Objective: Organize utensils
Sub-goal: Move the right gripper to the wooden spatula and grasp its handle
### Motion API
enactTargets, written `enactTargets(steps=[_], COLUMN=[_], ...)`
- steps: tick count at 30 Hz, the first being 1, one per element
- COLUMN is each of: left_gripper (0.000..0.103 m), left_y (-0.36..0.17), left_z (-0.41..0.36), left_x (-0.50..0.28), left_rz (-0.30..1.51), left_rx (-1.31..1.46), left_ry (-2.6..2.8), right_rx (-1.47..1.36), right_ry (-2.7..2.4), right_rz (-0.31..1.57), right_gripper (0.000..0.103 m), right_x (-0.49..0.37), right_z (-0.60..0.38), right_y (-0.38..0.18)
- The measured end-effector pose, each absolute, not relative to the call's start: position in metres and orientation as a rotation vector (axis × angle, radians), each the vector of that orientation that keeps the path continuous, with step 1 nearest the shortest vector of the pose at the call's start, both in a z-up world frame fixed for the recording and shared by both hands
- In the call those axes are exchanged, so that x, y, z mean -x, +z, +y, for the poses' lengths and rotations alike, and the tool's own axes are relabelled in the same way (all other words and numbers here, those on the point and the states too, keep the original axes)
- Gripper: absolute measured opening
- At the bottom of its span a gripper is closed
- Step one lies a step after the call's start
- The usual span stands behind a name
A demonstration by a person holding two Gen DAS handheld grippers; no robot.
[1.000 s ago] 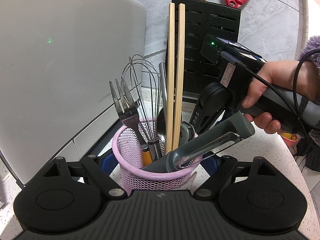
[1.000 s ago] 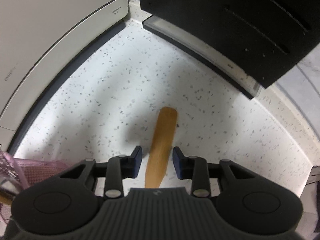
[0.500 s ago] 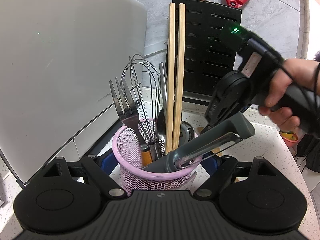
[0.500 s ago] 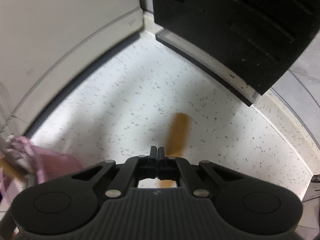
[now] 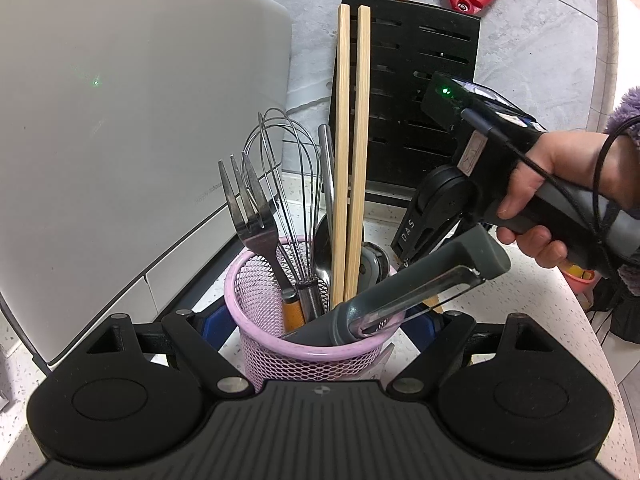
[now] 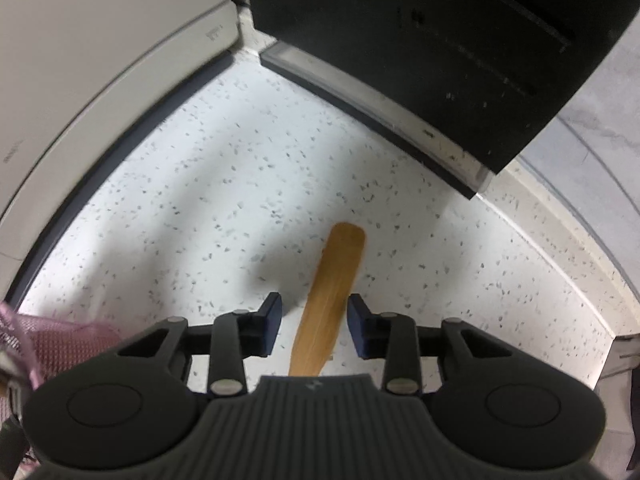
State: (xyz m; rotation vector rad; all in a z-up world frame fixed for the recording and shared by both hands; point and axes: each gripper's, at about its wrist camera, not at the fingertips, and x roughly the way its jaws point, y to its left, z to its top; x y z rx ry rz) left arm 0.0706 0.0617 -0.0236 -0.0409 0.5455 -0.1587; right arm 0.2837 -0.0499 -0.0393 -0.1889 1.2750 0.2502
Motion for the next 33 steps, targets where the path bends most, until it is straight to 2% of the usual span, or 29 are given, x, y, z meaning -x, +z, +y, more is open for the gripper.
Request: enactTargets(steps=[1,3,8,9,10,17,19,20,21,33], left_gripper=[0.098,0.098,0.098,0.098,0.098,0.098,0.098,0.098,0.098,0.098], left_y=[-0.024,-0.023,-0.023,-0.023,-0.023,-0.023,-0.022,-0.022,-0.021,-0.019], left_z=[0.062,0.062,0.060,0.059,0.059,0.052,0.051,0.052,0.052,0.052], left_x=[-0.071,-0.071,-0.070,-0.069,-0.068,-0.064,-0.064,-0.064,-0.063,-0.066], left_rz=[0.546,0.546,0.548,0.549,0.551,0.552,0.554,0.555,0.556,0.560], left_rx=[0.041,0.040,0.036,0.035,0.032,0.031,0.029,0.027,0.027,0.026], left_ry=[-0.160,-0.159,-0.163,-0.165,-0.166,-0.179,-0.184,-0.186,-0.188,-0.180], right_rx=[0.197,0.208,0.236,0.232,0.250,0.239,0.260,0.257,0.252,0.438], right_ry=[0.252,0.271,0.345,0.365,0.377,0.451,0.465,0.481,0.506,0.589], right_rz=[1.271,1.260,1.243,1.232,1.211,1.240,1.236,1.232,1.228,1.170], right_gripper=[0.031,0.020,0.018,0.005,0.000,0.000,0.006,0.020,0.028,0.029], right_x=[-0.284,-0.282,-0.268,-0.264,-0.259,-0.236,-0.231,-0.230,-0.229,-0.232], right_z=[-0.049,-0.048,-0.051,-0.053,-0.054,-0.070,-0.071,-0.072,-0.073,-0.044], right_y=[-0.040,-0.039,-0.036,-0.034,-0.030,-0.028,-0.030,-0.030,-0.030,-0.034])
